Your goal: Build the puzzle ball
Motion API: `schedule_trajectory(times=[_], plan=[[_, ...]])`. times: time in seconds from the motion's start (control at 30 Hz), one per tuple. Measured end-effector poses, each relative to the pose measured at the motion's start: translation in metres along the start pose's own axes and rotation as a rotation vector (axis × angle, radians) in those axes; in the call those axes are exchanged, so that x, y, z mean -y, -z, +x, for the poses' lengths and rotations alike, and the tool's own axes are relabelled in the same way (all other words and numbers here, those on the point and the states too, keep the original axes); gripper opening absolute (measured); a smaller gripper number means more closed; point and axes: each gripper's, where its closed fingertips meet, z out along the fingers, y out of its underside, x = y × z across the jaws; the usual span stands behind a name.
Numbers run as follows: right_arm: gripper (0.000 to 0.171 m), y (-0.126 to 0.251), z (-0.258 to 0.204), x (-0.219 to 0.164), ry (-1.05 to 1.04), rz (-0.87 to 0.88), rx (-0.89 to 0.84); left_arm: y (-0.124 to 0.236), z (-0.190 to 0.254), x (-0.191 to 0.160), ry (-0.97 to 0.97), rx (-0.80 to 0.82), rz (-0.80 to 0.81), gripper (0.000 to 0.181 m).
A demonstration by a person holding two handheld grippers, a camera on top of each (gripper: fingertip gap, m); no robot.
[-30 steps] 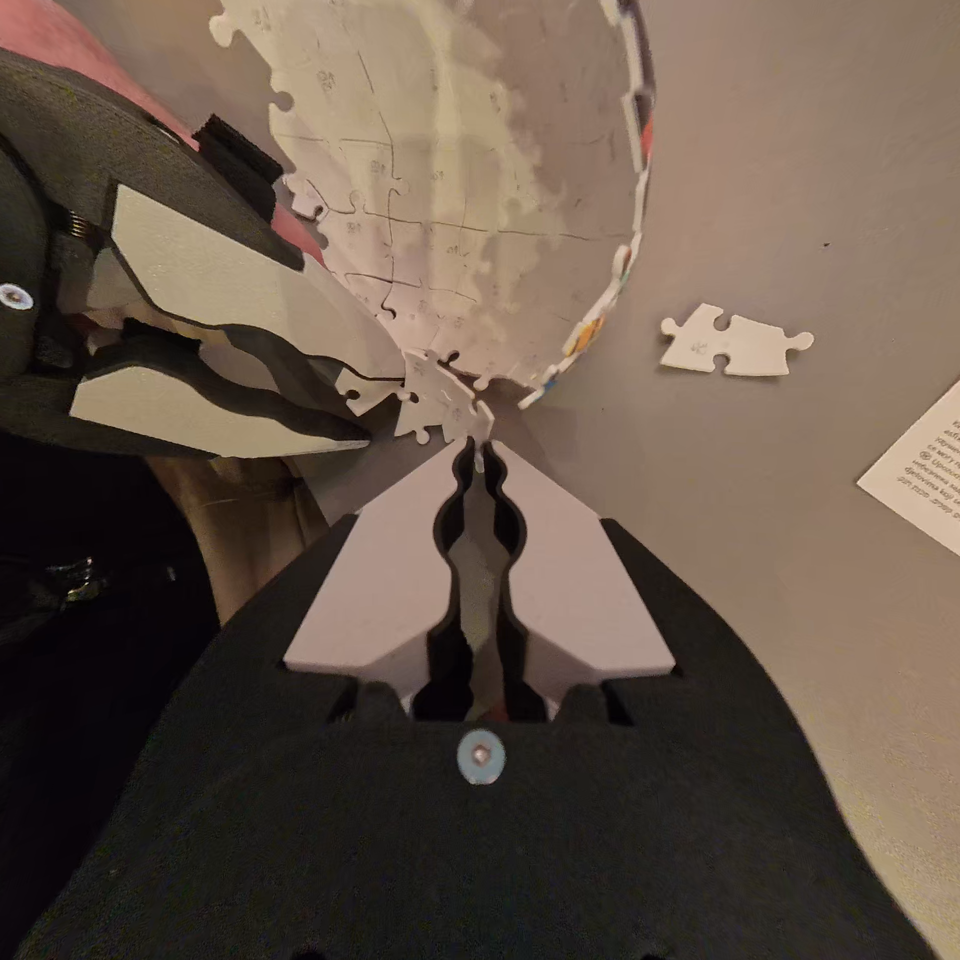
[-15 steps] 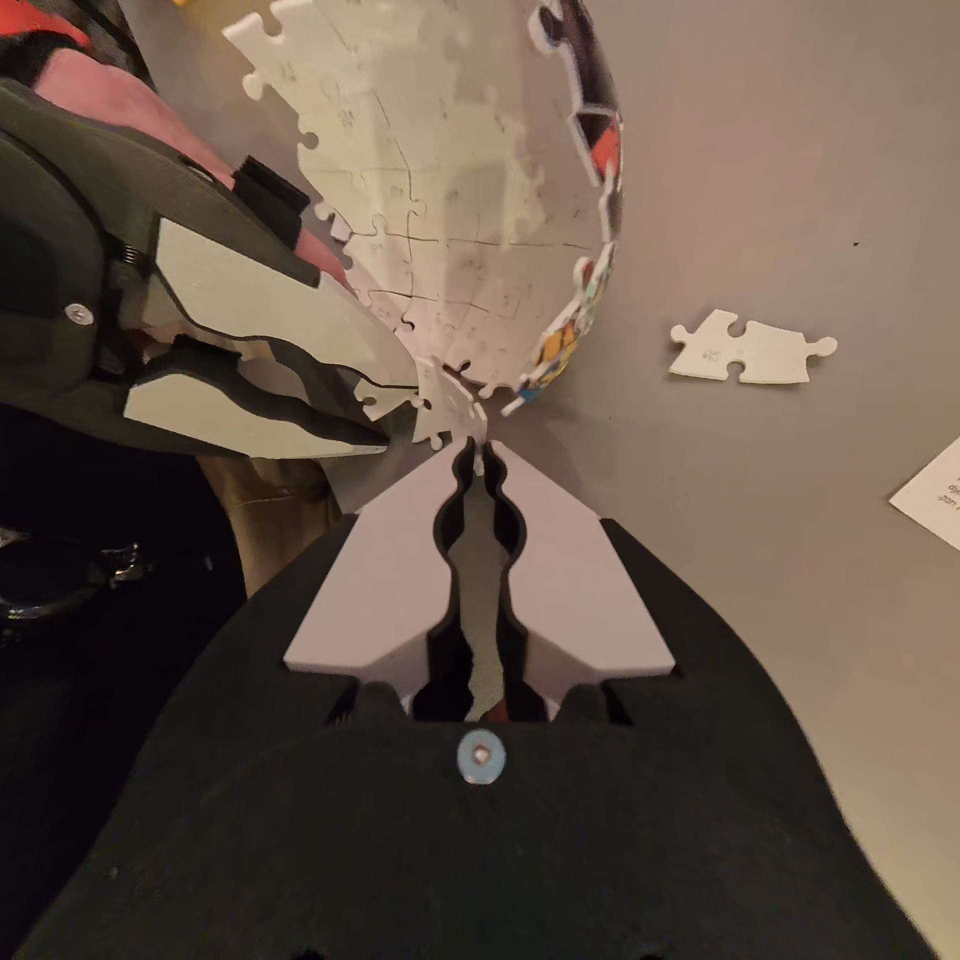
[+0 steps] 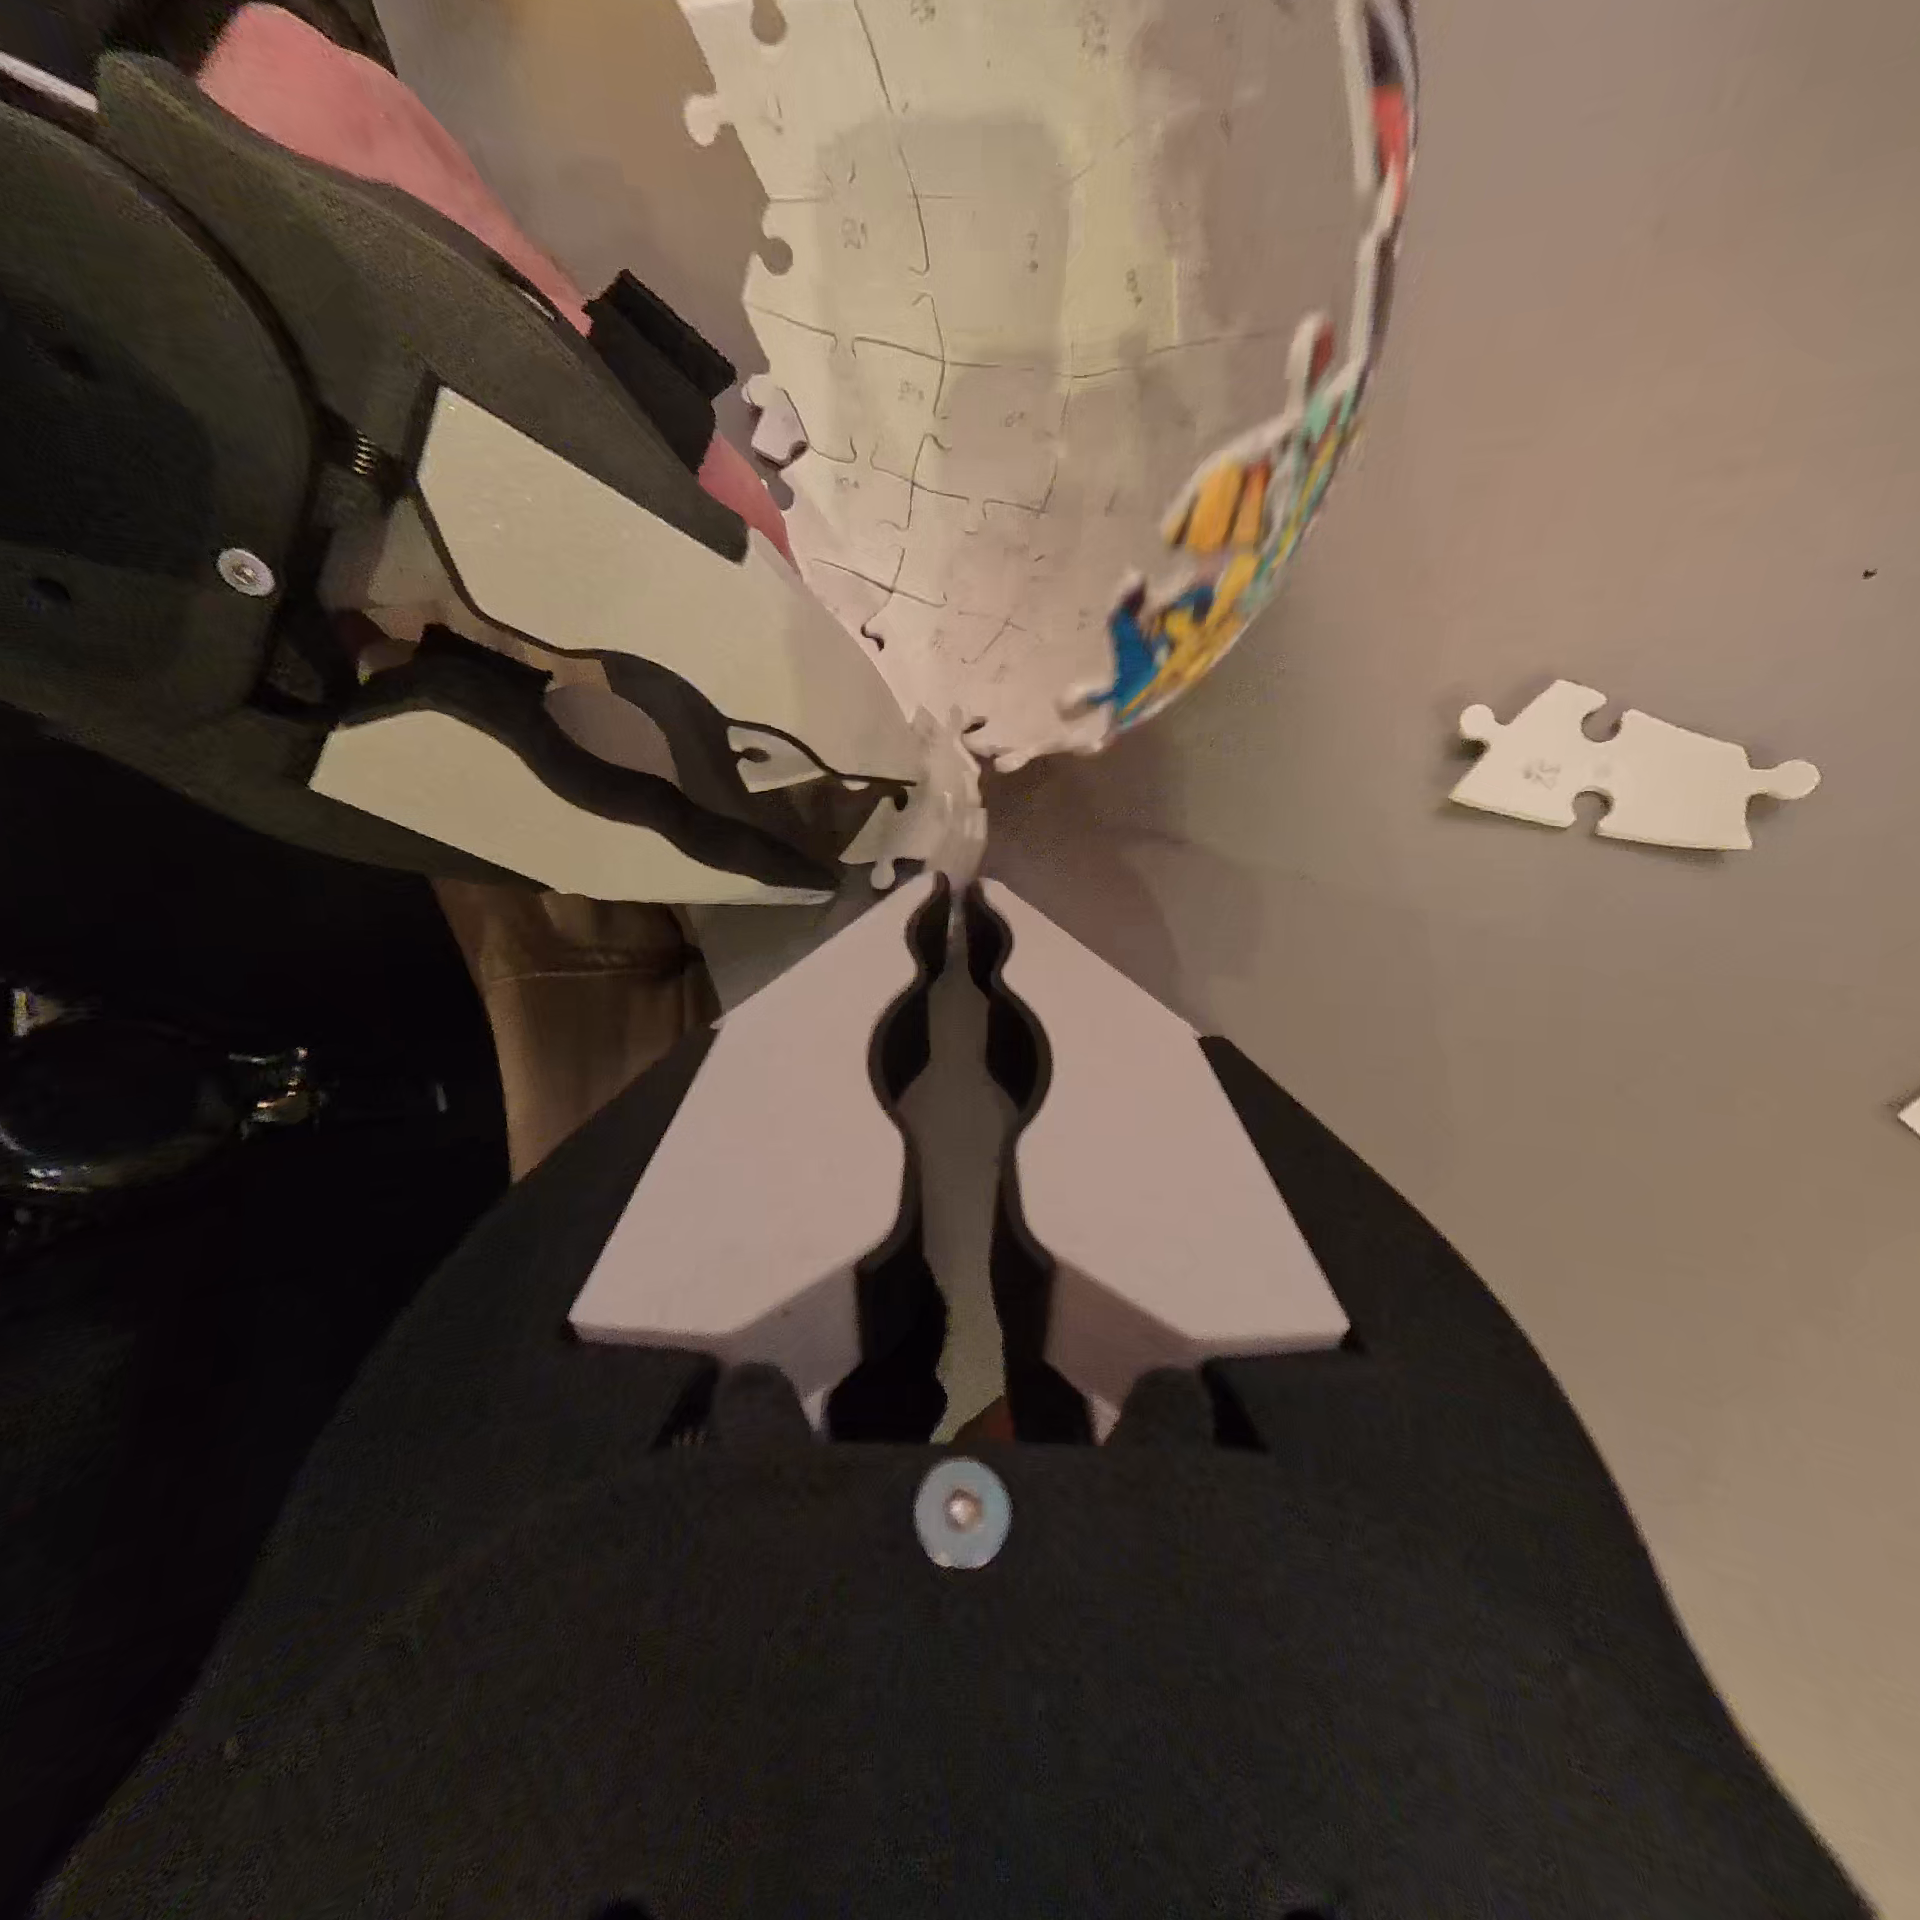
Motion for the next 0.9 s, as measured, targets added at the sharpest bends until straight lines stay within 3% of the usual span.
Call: schedule_trajectory(times=[0.17, 0.27, 0.47, 0.7, 0.83, 0.9], plan=[[0.0, 0.001, 0.0, -0.001, -0.035, 0.002, -0.004, 0.001, -0.001, 0.0, -0.025, 0.023, 0.0, 0.031], [0.0, 0.005, 0.001, 0.003, -0.058, 0.023, 0.006, 0.003, -0.004, 0.0, -0.052, 0.052, -0.005, 0.043], [0.0, 0.009, 0.002, 0.004, -0.086, 0.036, 0.029, 0.012, -0.01, 0.002, 0.002, 0.082, 0.049, 0.05], [0.0, 0.005, 0.018, -0.003, -0.058, -0.024, -0.074, 0.012, -0.009, -0.009, -0.004, 0.099, 0.007, 0.049], [0.02, 0.013, 0.018, 0.006, 0.008, -0.02, -0.161, 0.01, -0.009, -0.013, -0.005, 0.1, 0.007, 0.046], [0.021, 0.017, 0.013, 0.011, 0.072, -0.021, -0.207, 0.009, -0.01, -0.013, -0.008, 0.103, 0.01, 0.045]])
